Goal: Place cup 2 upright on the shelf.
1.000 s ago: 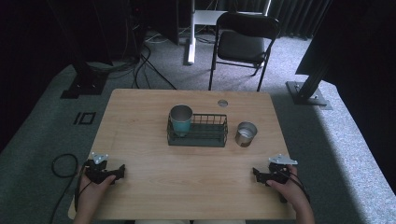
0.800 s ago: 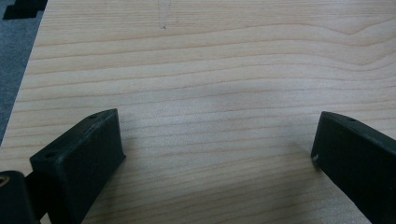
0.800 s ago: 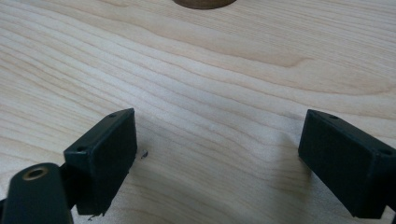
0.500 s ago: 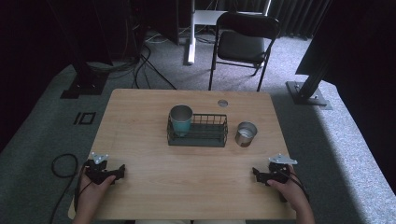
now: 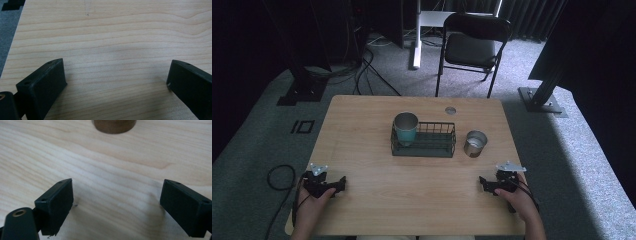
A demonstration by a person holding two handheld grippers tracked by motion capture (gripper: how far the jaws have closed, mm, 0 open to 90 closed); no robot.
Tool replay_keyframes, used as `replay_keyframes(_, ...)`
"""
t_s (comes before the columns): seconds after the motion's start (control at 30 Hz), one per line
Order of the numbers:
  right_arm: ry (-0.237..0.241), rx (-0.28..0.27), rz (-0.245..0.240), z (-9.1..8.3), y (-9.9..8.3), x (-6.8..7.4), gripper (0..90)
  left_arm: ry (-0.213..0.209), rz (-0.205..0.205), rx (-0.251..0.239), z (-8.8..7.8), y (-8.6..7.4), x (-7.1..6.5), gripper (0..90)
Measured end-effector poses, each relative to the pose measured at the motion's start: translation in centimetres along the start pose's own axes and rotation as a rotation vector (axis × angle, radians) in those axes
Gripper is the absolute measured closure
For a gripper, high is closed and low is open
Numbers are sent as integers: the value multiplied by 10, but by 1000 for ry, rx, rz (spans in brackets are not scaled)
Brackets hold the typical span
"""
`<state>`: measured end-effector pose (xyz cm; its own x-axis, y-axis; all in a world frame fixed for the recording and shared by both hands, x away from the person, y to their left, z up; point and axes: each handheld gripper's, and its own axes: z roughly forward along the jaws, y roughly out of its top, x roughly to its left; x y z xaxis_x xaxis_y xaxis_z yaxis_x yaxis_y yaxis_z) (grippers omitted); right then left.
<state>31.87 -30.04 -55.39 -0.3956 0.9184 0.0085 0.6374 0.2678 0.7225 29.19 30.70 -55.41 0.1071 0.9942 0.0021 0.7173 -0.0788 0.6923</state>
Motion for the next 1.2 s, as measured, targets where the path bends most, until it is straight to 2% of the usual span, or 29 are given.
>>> replay_keyframes(0.3, 17, -58, 24, 4, 12, 1, 113, 0, 0, 0, 0, 0, 0, 27)
replay_keyframes(0.63, 18, -101, 30, 10, 25, 0, 113, 1, -1, 0, 0, 0, 0, 27)
replay_keyframes(0.77, 20, -120, -3, 12, 31, 2, 113, 1, -1, -1, 0, 0, 0, 27)
replay_keyframes(1.2, 7, -175, 22, 21, 52, 2, 113, 0, 0, -1, 0, 0, 0, 26)
